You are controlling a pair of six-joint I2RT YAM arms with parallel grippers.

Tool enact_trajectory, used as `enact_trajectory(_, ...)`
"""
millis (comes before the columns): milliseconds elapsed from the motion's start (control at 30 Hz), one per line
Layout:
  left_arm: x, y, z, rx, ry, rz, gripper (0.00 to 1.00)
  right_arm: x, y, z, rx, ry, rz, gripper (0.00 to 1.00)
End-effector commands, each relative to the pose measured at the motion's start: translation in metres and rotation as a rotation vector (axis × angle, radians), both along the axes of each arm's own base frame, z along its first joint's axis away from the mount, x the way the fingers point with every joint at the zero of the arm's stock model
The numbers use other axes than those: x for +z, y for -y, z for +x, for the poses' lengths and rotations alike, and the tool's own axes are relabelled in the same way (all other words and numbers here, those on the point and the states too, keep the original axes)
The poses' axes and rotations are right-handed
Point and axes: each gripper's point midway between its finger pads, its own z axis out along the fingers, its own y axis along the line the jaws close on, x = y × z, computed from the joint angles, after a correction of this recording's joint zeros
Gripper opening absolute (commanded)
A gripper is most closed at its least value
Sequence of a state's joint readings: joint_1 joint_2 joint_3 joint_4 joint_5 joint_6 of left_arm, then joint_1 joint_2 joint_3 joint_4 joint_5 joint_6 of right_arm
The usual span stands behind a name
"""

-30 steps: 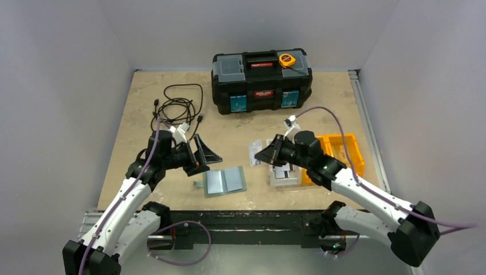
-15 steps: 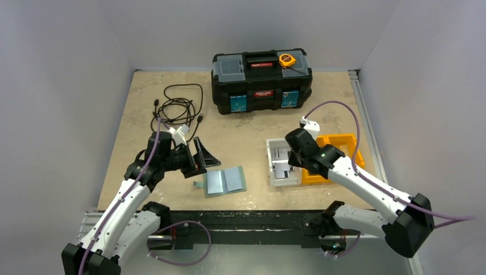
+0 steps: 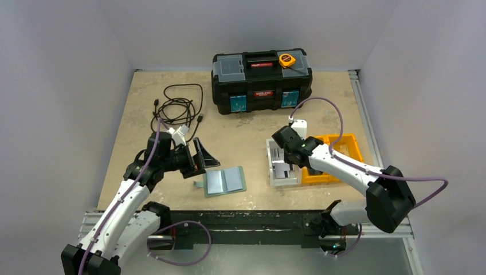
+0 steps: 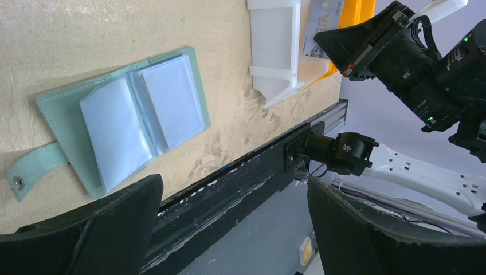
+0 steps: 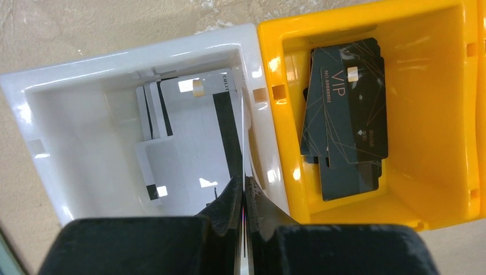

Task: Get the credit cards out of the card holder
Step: Place the credit card in the storage box.

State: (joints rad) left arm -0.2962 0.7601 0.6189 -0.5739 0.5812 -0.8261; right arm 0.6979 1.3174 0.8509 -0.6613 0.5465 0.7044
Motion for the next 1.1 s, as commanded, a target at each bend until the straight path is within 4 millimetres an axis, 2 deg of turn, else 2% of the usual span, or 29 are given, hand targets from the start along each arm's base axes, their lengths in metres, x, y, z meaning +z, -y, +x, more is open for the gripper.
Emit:
enact_trajectory(0, 0.015, -0.001, 0.005, 0.000, 0.057, -0.001, 0.97, 0.013, -0.005, 0.022, 0.001, 0.076, -0.010, 0.02)
enact_trajectory(167, 0.014, -0.001, 0.003, -0.002, 0.054, -0.002, 0.97, 0.009, -0.010, 0.024, 0.012, 0.066, -0.012, 0.23)
enact_trajectory(267, 0.012, -0.001, 0.002, 0.000, 0.051, -0.001, 0.97, 0.012, -0.019, 0.026, 0.035, 0.071, 0.023, 0.32)
enact_trajectory(467, 0.008, -0.001, 0.000, -0.002, 0.043, 0.001, 0.97, 0.024, -0.040, 0.025, 0.082, 0.073, 0.122, 0.38)
enact_trajectory(733, -0.008, 0.004, -0.003, -0.020, 0.020, 0.110, 0.96, 0.067, -0.070, 0.015, 0.169, 0.130, 0.318, 0.45)
enact_trajectory(867, -0.019, 0.017, -0.004, -0.052, 0.035, 0.281, 0.87, 0.078, -0.078, 0.008, 0.191, 0.146, 0.389, 0.45)
enact_trajectory(1067, -0.050, 0.040, 0.001, -0.113, 0.039, 0.547, 0.69, 0.081, -0.080, 0.003, 0.207, 0.152, 0.427, 0.45)
